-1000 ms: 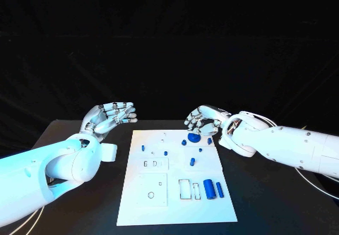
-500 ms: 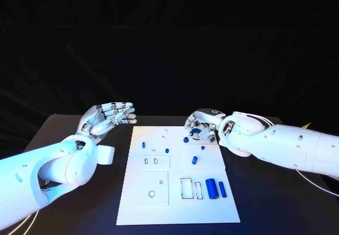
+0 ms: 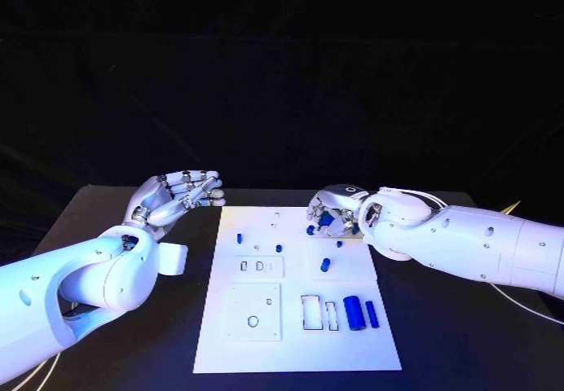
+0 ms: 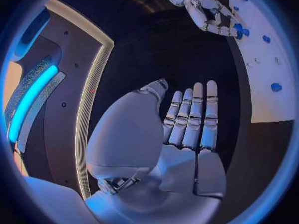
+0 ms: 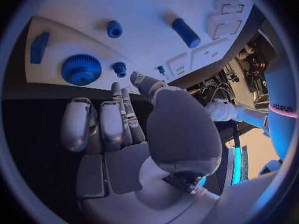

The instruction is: Assemble the parts on the task board

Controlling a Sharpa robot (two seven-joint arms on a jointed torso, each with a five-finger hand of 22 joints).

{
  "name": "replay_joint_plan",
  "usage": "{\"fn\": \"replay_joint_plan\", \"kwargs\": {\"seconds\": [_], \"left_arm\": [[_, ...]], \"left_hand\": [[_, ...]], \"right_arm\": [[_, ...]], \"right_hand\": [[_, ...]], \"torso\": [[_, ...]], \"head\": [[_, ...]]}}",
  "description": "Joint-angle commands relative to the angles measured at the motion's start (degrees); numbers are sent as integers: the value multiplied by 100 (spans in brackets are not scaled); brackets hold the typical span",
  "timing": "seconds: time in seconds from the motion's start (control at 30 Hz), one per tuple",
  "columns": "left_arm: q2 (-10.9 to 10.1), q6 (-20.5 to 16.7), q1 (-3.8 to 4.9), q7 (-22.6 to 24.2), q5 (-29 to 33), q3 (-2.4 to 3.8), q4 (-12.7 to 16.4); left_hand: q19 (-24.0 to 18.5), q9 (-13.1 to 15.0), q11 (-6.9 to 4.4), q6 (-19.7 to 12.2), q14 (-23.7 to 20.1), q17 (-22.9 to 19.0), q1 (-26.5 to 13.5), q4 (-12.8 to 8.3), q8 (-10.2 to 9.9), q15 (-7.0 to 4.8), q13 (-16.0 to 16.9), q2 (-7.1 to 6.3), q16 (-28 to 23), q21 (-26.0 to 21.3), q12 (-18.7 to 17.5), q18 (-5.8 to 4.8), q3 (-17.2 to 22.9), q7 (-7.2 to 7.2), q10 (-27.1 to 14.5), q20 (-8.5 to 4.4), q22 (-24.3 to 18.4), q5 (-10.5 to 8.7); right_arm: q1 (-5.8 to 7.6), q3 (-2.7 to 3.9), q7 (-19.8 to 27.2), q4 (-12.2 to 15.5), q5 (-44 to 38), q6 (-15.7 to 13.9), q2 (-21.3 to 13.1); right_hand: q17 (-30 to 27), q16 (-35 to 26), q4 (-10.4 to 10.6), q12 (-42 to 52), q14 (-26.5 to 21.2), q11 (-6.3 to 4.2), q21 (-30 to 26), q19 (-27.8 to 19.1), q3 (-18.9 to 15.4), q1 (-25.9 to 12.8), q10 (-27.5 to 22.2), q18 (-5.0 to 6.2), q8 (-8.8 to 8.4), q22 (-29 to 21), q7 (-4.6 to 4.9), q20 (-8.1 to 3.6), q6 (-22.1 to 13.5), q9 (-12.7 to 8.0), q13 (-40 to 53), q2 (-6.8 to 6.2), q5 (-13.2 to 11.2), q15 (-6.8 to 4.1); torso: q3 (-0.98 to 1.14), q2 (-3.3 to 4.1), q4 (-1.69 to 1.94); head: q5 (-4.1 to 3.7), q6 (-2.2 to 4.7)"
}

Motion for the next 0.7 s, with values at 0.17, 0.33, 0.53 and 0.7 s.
{"fn": "replay_joint_plan", "kwargs": {"seconds": [0.17,0.33,0.53,0.7], "left_arm": [[-10,120,11,12,-8,9,18],[-31,122,15,3,2,9,29],[-43,127,18,-6,16,9,25],[-58,134,31,-14,23,9,36]], "left_hand": [[13,2,37,-31,1,10,-23,7,-27,28,-6,-30,1,32,-18,52,27,152,16,-8,12,-26],[13,2,37,-31,1,10,-23,7,-27,28,-6,-30,1,32,-18,52,27,152,16,-8,12,-26],[7,2,40,-36,-2,19,-31,11,-30,30,-6,-28,-3,42,-27,51,35,156,13,-8,18,-27],[7,2,40,-36,-2,19,-31,11,-30,30,-6,-28,-3,42,-27,51,35,156,13,-8,18,-27]], "right_arm": [[-13,2,-247,-52,-307,177,63],[-15,2,-328,-99,-375,135,75],[-16,2,-334,-141,-392,150,113],[-19,2,-329,-171,-385,189,152]], "right_hand": [[143,140,35,1,164,-4,174,97,4,18,-6,-140,-22,219,-4,-3,-25,26,25,-43,54,45],[207,203,42,-5,170,-3,240,122,11,19,-11,-153,-27,313,-6,-1,-30,38,31,-42,65,45],[300,295,73,0,181,-5,343,164,24,-2,10,-175,-29,462,-6,3,-27,58,46,-23,72,44],[337,341,108,-3,181,-4,392,177,35,-27,12,-185,-36,531,-4,7,-35,71,54,-1,69,47]], "torso": [[-10,44,28],[-23,65,33],[-25,83,37],[-32,106,59]], "head": [[-16,13],[-25,33],[-23,40],[-29,52]]}}
